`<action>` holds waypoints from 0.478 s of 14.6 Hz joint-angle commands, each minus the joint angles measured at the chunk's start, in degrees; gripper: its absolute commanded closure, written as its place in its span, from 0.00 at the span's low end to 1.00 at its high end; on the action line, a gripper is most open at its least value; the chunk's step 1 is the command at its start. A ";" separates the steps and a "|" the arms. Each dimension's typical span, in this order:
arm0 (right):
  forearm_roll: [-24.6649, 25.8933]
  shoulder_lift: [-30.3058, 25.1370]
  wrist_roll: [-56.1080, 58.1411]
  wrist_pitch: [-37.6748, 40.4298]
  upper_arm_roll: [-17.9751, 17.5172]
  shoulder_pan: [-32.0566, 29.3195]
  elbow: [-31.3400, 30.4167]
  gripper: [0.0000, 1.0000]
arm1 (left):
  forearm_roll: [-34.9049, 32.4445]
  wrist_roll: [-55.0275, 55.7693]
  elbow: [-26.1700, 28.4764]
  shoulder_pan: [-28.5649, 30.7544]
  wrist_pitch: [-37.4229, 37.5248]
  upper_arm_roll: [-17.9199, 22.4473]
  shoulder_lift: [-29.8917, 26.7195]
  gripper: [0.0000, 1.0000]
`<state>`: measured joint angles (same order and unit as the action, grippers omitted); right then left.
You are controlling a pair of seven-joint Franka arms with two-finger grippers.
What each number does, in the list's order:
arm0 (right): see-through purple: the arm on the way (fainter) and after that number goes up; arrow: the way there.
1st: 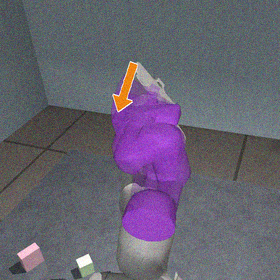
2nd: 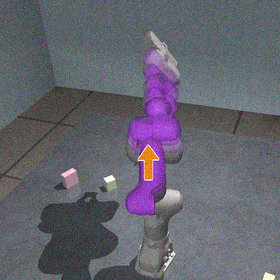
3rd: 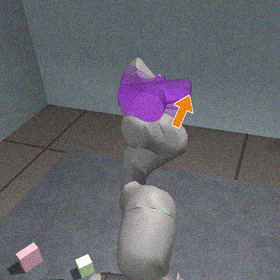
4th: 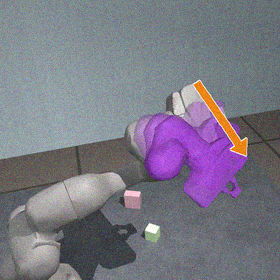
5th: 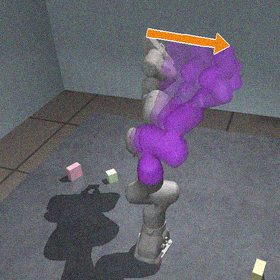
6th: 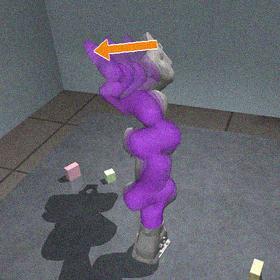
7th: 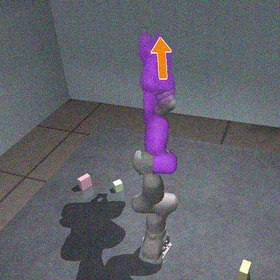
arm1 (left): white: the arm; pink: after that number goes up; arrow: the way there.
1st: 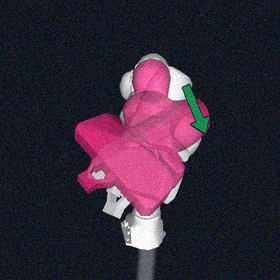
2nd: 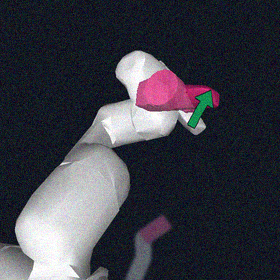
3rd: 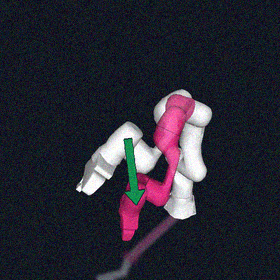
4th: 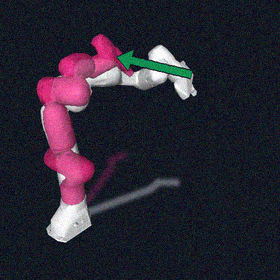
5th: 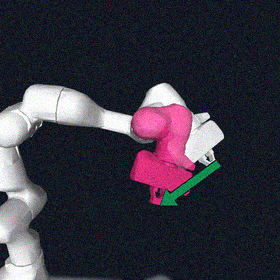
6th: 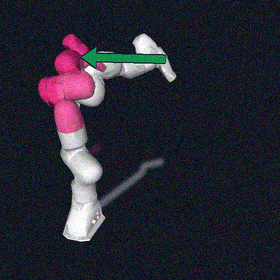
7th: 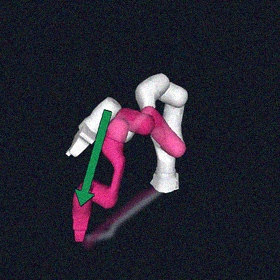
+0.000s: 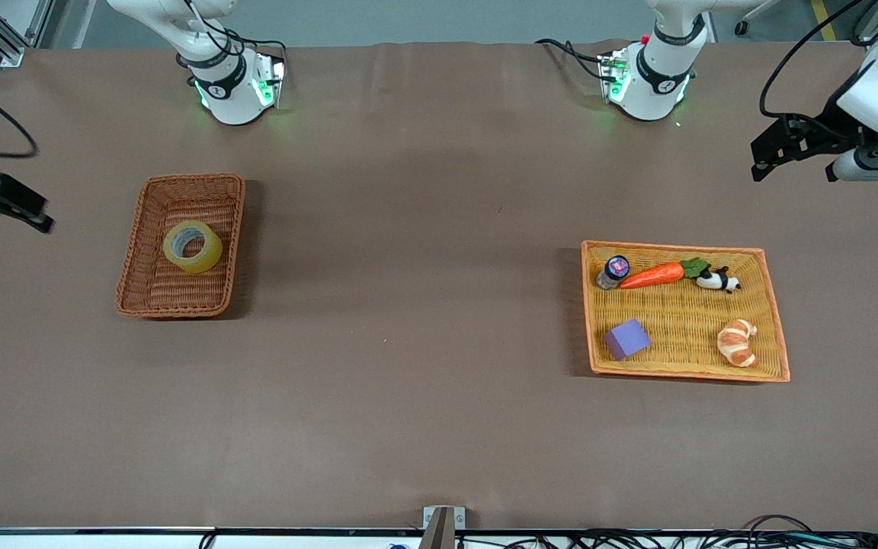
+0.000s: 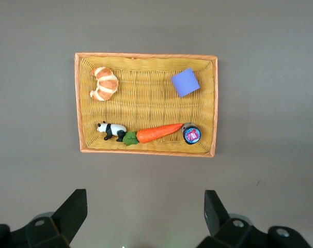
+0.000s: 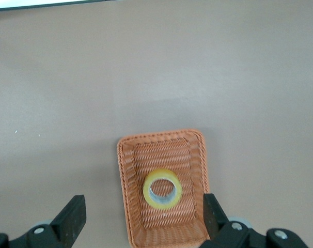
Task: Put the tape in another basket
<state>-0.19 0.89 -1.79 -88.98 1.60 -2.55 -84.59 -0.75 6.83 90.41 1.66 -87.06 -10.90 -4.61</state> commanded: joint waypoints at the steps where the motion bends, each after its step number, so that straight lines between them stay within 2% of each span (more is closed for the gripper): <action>1: -2.18 1.40 -1.19 5.91 0.34 -0.43 3.82 0.00 | 0.13 -1.03 2.86 0.28 -2.50 -0.26 -2.86 0.00; 5: -0.96 0.70 -3.92 3.04 0.34 -0.70 0.93 0.00 | 0.22 -1.20 1.18 0.36 -2.15 -0.26 -1.37 0.00; 7: -0.96 -1.40 -3.92 0.67 0.25 -0.52 -2.31 0.00 | 0.31 -1.12 -0.14 0.45 -1.98 -0.17 -0.31 0.00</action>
<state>-0.94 2.03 -4.59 -85.98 2.29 -2.61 -83.27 -0.75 6.82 91.80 1.66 -88.88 -10.92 -5.76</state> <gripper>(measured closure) 0.000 0.000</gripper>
